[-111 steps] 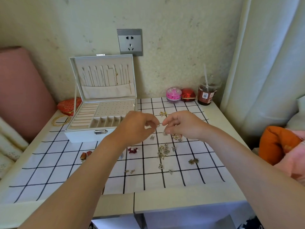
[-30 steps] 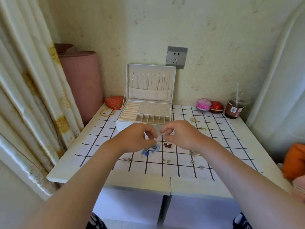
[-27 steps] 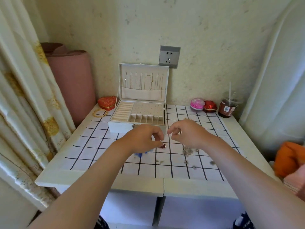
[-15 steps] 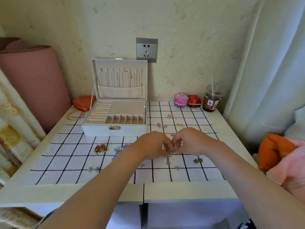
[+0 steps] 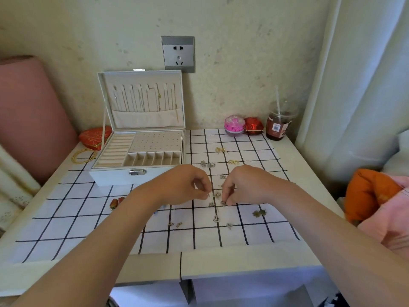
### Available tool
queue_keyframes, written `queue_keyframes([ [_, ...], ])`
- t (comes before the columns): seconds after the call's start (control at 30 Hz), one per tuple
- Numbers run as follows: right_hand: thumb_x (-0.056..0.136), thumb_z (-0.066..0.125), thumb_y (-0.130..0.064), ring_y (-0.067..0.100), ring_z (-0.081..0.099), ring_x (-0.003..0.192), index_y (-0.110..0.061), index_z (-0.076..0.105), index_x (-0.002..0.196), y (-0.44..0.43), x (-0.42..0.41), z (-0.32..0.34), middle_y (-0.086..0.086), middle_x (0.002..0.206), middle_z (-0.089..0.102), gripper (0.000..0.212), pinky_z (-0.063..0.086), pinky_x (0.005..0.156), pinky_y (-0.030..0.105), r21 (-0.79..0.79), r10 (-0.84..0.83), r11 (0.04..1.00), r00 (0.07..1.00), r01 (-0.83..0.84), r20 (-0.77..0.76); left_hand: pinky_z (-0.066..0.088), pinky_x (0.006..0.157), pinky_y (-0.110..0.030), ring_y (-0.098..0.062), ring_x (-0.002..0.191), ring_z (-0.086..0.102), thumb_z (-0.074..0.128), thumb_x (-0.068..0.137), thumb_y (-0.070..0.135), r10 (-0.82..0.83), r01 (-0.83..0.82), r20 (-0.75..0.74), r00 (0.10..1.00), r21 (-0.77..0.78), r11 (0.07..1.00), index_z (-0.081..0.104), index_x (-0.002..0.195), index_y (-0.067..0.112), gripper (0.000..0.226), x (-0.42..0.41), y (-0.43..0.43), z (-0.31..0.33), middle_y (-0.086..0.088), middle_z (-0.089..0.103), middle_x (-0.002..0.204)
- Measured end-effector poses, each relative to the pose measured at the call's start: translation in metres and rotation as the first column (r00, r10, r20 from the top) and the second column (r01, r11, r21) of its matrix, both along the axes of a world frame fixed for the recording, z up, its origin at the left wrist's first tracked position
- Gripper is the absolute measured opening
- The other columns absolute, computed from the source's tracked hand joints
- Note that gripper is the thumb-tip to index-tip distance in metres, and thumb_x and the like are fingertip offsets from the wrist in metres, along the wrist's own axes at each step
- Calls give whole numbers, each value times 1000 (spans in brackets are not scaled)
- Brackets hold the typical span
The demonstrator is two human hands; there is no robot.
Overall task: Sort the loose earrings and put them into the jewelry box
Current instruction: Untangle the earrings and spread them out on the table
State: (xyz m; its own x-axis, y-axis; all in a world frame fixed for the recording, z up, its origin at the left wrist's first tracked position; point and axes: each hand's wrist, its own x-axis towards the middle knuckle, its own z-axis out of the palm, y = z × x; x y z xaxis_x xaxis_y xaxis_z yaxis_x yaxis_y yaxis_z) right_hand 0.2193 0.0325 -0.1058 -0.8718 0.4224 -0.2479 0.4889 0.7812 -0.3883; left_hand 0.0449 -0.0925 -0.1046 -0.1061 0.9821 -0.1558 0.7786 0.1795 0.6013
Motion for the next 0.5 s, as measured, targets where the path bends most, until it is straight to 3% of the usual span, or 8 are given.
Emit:
queue_keyframes([
  [0.13, 80, 81, -28, -3, 63, 92, -32, 80, 88, 4, 1, 4, -22, 91, 72, 8, 53, 84, 26, -46, -25, 999, 1000, 25, -12, 55, 74, -20, -4, 74, 64, 78, 82, 31, 18, -17, 17, 1000, -41, 999, 74, 88, 32, 7, -3, -3, 0, 11, 72, 84],
  [0.2, 79, 82, -27, -7, 63, 88, -32, 80, 84, 8, 4, 6, -28, 83, 71, 7, 52, 83, 23, -81, -47, 996, 999, 46, -11, 57, 78, -26, -6, 75, 65, 76, 83, 32, -8, 11, 47, 999, -70, 997, 74, 88, 33, 6, -2, -3, -2, 9, 73, 83],
  [0.3, 77, 84, -25, -9, 64, 80, -32, 79, 78, 11, 7, 8, -31, 72, 68, 8, 51, 79, 20, -93, -47, 995, 999, 47, 8, 49, 66, -17, 2, 65, 58, 75, 84, 32, -92, 96, 30, 995, -124, 988, 75, 92, 33, 7, 4, -3, -3, 10, 70, 79],
  [0.5, 76, 84, -22, -2, 65, 84, -28, 79, 78, 15, 12, 14, -19, 83, 73, 8, 50, 77, 21, -78, -92, 993, 996, 92, 11, 51, 77, -26, 5, 74, 60, 81, 76, 38, -118, 119, 15, 993, -208, 971, 67, 100, 40, 28, 13, -1, -2, 20, 72, 86],
])
